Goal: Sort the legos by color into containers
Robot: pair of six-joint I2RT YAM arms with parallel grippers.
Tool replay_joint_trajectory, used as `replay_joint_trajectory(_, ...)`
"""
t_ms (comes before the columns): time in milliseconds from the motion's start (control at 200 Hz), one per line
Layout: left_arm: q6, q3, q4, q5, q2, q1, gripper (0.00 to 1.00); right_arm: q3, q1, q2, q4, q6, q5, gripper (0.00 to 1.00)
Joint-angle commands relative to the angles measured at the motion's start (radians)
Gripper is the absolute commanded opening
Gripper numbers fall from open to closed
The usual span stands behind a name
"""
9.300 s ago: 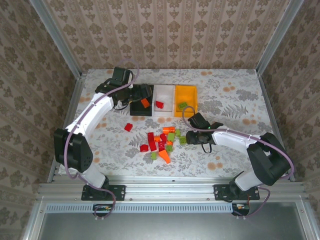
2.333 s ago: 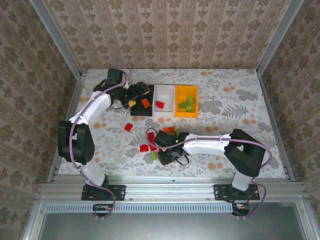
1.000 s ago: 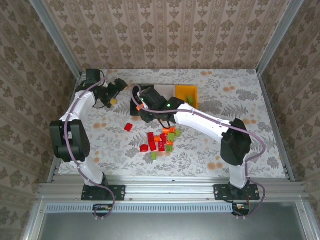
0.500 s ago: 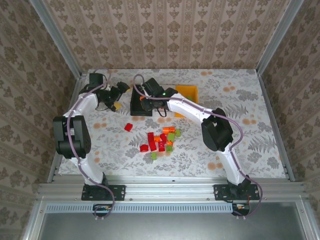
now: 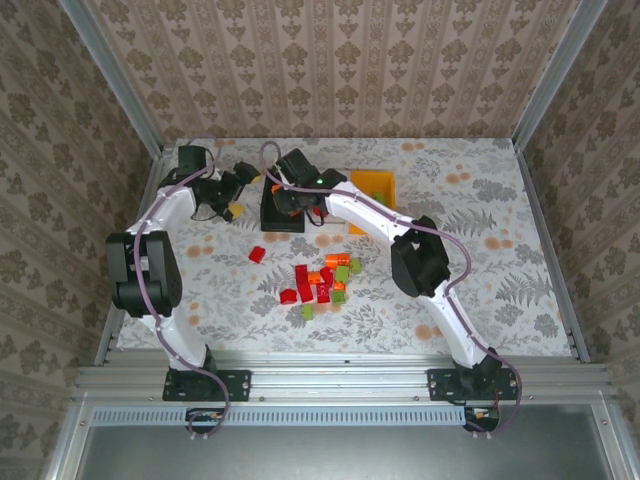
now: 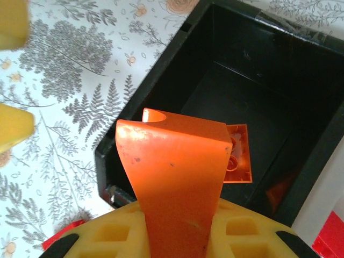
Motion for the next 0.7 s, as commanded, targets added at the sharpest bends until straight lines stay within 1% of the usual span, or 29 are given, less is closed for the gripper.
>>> replay_joint_trajectory(0, -0.012, -0.010, 0.010, 0.022, 0.014, -0.001, 1.00, 0.038, -0.004, 0.028, -0.061, -0.018, 0.016, 0.24)
replay_joint_trajectory(195, -0.012, -0.009, 0.009, 0.023, 0.008, 0.000, 1.00, 0.080, -0.004, 0.057, -0.089, -0.038, 0.028, 0.26)
replay_joint_trajectory(375, -0.016, -0.009, 0.012, 0.028, 0.007, 0.000, 1.00, 0.089, -0.004, 0.061, -0.098, -0.041, 0.039, 0.31)
replay_joint_trajectory(575, -0.018, -0.010, 0.015, 0.028, 0.005, 0.000, 1.00, 0.090, -0.004, 0.052, -0.101, -0.050, 0.047, 0.35)
replay_joint_trajectory(645, -0.019, -0.010, 0.015, 0.028, 0.005, 0.000, 1.00, 0.096, -0.004, 0.049, -0.107, -0.052, 0.054, 0.41)
replay_joint_trajectory(695, -0.019, -0.010, 0.015, 0.028, 0.004, 0.000, 1.00, 0.101, -0.004, 0.047, -0.110, -0.055, 0.056, 0.42)
